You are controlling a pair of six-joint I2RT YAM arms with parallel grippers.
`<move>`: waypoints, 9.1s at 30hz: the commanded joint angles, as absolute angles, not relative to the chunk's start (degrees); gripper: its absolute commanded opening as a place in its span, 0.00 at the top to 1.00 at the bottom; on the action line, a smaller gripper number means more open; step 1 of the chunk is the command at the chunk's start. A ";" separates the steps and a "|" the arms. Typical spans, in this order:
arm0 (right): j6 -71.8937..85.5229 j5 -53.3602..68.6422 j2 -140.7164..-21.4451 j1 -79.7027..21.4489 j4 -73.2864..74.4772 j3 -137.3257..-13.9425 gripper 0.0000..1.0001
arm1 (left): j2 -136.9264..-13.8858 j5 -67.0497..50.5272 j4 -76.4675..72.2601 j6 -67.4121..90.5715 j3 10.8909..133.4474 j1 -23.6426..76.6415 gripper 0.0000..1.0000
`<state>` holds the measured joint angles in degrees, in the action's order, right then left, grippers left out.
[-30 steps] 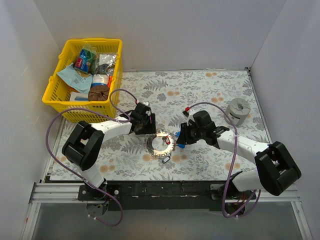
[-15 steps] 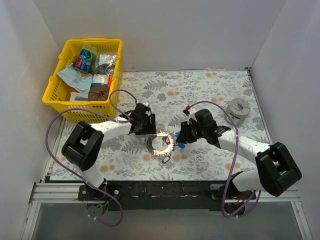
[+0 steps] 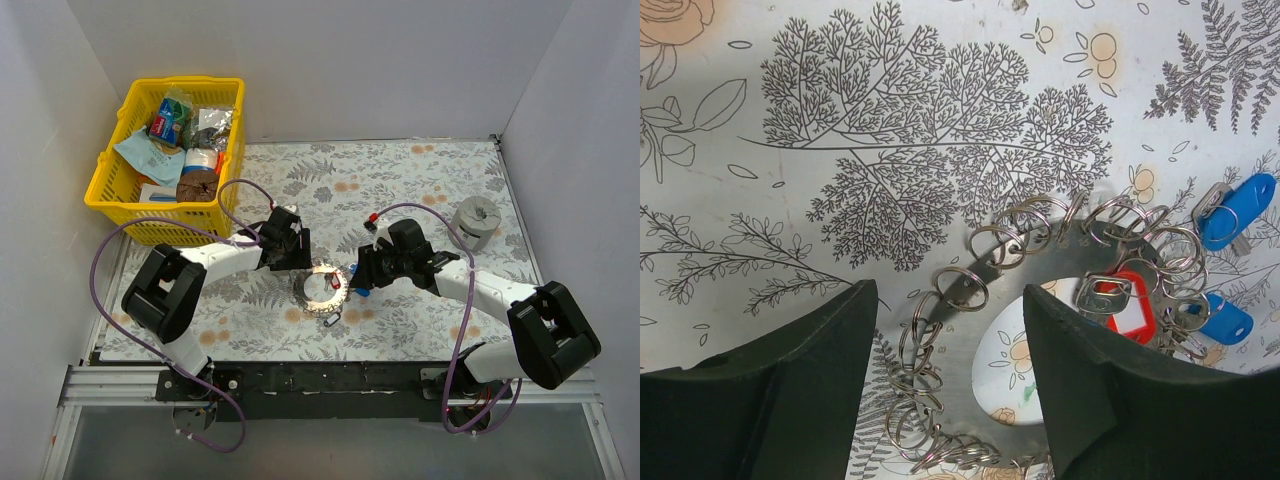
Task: Put the keys on the keyring
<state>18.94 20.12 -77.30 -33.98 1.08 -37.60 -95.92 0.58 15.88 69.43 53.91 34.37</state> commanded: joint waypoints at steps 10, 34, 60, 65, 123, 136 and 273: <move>16.44 20.31 -78.22 -35.06 -0.44 -40.60 0.43 | -92.20 0.09 15.73 68.55 53.79 34.63 0.40; 19.68 18.72 -86.83 -43.15 6.50 -45.53 0.60 | -92.55 -1.14 15.47 68.73 53.35 34.72 0.40; 9.76 20.92 -87.46 -44.12 4.48 -44.21 0.99 | -90.97 -0.79 15.47 68.12 53.26 34.72 0.40; 3.09 21.71 -84.73 -44.12 3.16 -41.93 0.99 | -91.32 -0.70 15.47 67.94 53.35 34.63 0.40; 14.15 28.65 -86.40 -31.99 -2.81 -39.81 0.79 | -92.99 0.35 15.03 67.68 53.61 34.72 0.39; 13.80 29.53 -86.49 -32.17 -2.99 -40.08 0.96 | -90.70 1.85 14.85 67.94 52.82 34.63 0.39; 8.88 28.21 -91.58 -34.72 5.28 -46.06 0.79 | -99.31 3.77 19.78 67.59 51.76 37.35 0.60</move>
<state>9.80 27.42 -93.10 -34.63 4.54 -46.26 -94.17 -7.79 12.84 70.87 49.36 37.47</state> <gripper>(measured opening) 0.247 0.401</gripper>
